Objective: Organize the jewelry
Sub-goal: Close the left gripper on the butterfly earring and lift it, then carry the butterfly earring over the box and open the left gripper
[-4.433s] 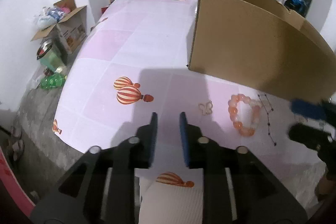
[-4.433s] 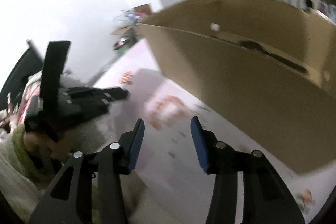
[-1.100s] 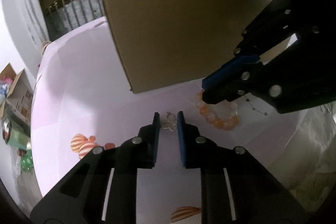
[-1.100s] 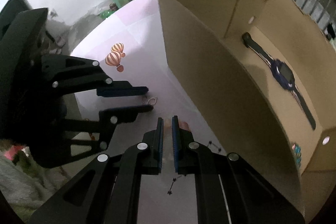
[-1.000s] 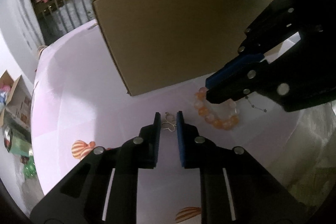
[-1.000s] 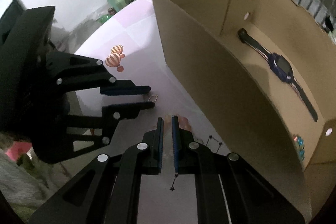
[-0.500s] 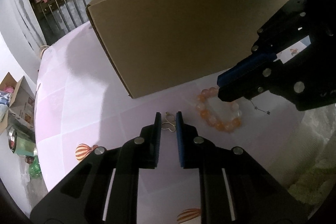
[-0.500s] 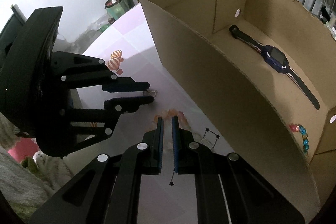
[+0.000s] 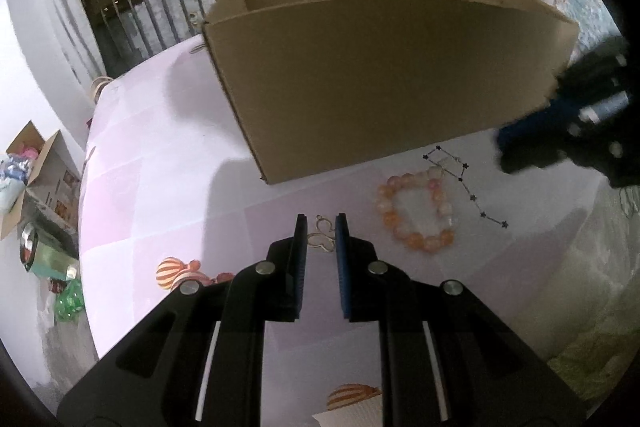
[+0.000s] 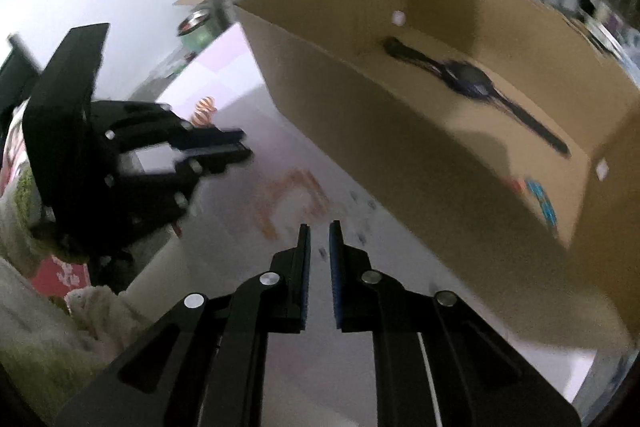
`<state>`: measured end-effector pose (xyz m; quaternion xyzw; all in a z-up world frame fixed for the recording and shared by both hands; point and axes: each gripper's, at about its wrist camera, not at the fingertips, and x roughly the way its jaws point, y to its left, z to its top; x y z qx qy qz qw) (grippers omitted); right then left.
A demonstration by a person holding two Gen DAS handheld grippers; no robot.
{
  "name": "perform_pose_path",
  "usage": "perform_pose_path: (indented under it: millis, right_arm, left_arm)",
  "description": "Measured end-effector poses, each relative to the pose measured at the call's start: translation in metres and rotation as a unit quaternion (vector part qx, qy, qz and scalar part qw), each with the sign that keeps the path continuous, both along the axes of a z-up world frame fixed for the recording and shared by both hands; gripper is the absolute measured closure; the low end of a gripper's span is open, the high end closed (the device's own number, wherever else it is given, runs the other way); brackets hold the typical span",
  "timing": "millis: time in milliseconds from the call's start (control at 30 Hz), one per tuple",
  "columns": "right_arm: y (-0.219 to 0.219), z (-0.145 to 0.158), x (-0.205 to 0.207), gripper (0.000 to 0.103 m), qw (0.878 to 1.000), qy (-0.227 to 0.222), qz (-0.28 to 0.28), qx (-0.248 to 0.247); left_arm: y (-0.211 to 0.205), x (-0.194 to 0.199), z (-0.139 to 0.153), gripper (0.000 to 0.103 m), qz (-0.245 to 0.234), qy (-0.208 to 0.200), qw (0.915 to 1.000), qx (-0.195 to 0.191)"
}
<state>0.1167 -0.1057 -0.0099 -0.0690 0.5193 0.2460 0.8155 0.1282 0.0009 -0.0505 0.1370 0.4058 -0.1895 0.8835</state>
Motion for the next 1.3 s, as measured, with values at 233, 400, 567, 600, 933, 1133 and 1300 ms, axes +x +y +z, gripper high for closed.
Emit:
perform_pose_path:
  millis: [233, 400, 567, 600, 933, 1133, 1300]
  right_arm:
    - [-0.067, -0.012, -0.03, 0.075, 0.992, 0.0, -0.128, -0.001]
    - [-0.106, -0.025, -0.034, 0.075, 0.982, -0.002, -0.187, 0.002]
    - [-0.103, -0.032, -0.037, 0.075, 0.986, -0.012, -0.166, 0.01]
    - [-0.101, -0.032, -0.037, 0.075, 0.987, -0.021, -0.157, 0.006]
    - [-0.089, -0.037, -0.019, 0.082, 0.993, -0.063, -0.097, -0.026]
    - [-0.079, -0.033, -0.026, 0.088, 0.995, -0.065, -0.063, -0.048]
    - [-0.068, -0.033, -0.019, 0.094, 0.997, -0.045, -0.046, -0.051]
  left_arm:
    - [0.001, -0.001, 0.008, 0.09, 0.019, -0.001, 0.9997, -0.017]
    - [-0.005, -0.005, 0.01, 0.09, 0.023, -0.001, 0.9996, -0.016]
    - [-0.015, -0.009, 0.014, 0.09, 0.022, -0.006, 0.9997, -0.014]
    - [-0.016, -0.011, 0.014, 0.09, 0.021, -0.005, 0.9997, -0.014]
    - [-0.036, -0.016, 0.015, 0.09, 0.013, 0.001, 0.9998, -0.014]
    - [-0.043, -0.019, 0.014, 0.09, -0.001, 0.005, 0.9999, -0.013]
    - [-0.044, -0.019, 0.015, 0.09, -0.006, 0.006, 0.9999, -0.015]
